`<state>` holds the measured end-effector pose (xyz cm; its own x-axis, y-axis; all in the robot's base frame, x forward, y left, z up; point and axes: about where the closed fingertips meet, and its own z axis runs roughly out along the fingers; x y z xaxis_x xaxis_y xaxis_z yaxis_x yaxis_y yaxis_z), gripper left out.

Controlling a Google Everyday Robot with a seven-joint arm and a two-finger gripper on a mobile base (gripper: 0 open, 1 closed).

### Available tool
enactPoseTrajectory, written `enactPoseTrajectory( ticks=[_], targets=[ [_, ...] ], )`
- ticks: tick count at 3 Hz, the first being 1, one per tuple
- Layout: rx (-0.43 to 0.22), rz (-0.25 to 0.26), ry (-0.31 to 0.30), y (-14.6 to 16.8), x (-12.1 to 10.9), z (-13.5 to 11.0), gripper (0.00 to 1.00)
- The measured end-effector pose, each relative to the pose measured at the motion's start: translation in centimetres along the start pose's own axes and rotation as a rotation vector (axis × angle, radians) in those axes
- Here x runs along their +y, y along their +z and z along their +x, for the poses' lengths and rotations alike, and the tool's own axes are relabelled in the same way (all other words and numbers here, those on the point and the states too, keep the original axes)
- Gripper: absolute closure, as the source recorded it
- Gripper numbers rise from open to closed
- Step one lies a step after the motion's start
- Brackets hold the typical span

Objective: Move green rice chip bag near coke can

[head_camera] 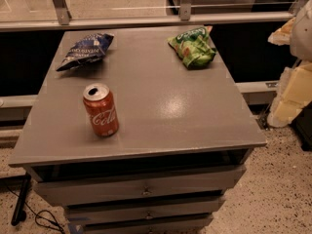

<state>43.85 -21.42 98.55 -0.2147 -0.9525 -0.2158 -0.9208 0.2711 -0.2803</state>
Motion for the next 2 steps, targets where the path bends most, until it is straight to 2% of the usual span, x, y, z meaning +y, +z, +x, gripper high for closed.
enactPoseTrajectory(
  ticks=[1, 2],
  targets=[
    [0.0, 0.0, 0.0, 0.0, 0.0, 0.0, 0.0],
    [-0.042, 0.025, 0.007, 1.3, -0.9, -0.7, 0.0]
  ],
)
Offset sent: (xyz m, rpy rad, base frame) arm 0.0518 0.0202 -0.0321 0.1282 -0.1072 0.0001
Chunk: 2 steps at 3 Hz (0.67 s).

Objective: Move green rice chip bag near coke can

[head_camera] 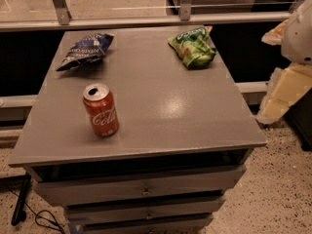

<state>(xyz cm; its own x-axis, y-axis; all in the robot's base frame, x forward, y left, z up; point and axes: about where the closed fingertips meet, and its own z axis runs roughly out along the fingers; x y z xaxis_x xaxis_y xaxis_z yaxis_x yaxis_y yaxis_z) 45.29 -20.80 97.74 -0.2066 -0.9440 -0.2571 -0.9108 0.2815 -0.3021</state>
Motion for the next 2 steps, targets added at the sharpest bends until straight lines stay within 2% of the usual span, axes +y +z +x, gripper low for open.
enactPoseTrajectory(
  ticks=[1, 2],
  targets=[
    [-0.09, 0.047, 0.001, 3.6, -2.8, -1.5, 0.0],
    [-0.158, 0.103, 0.023, 7.6, -7.0, -2.4, 0.0]
  ],
)
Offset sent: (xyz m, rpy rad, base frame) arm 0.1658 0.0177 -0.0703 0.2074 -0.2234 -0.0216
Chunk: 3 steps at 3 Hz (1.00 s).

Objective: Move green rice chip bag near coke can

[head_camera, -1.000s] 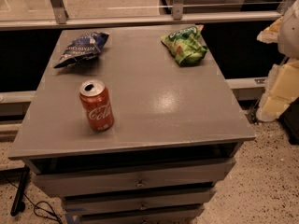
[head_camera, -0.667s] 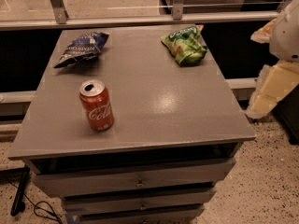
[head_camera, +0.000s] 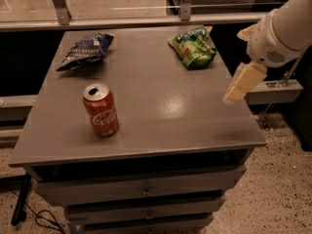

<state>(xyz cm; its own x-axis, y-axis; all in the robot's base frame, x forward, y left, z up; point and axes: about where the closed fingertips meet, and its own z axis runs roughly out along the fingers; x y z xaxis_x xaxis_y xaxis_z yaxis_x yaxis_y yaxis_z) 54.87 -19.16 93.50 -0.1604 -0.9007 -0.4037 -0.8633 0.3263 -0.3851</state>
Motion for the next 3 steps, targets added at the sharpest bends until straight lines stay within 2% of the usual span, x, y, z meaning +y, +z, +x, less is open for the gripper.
enactPoseTrajectory(
  ticks=[1, 2, 3],
  targets=[
    [-0.044, 0.057, 0.031, 4.1, -4.6, 0.1, 0.0],
    [-0.094, 0.102, 0.105, 7.4, -8.9, 0.0, 0.0],
    [-0.162, 0.147, 0.225, 10.3, -13.4, -0.2, 0.0]
  ],
)
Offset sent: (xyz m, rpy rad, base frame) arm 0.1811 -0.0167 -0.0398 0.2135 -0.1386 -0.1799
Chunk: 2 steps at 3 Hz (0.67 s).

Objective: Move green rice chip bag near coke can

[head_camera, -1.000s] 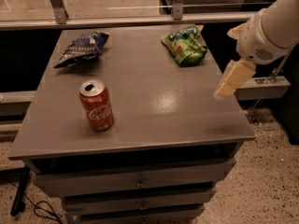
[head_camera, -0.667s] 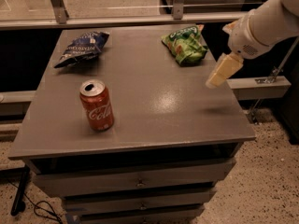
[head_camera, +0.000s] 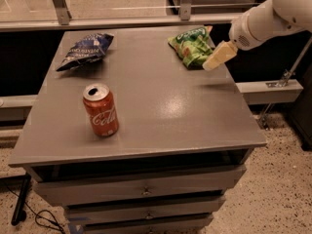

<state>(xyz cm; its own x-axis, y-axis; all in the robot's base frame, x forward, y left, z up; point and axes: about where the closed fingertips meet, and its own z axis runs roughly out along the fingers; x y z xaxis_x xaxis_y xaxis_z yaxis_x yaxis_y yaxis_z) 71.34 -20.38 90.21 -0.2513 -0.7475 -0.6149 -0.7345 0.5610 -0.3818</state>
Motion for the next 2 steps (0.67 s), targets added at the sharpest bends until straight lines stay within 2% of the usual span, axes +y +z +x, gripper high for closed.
enactPoseTrajectory(
  ticks=[1, 2],
  targets=[
    [-0.076, 0.014, 0.149, 2.8, -2.5, -0.1, 0.0],
    [-0.114, -0.002, 0.28, 5.0, -3.2, 0.2, 0.0]
  ],
)
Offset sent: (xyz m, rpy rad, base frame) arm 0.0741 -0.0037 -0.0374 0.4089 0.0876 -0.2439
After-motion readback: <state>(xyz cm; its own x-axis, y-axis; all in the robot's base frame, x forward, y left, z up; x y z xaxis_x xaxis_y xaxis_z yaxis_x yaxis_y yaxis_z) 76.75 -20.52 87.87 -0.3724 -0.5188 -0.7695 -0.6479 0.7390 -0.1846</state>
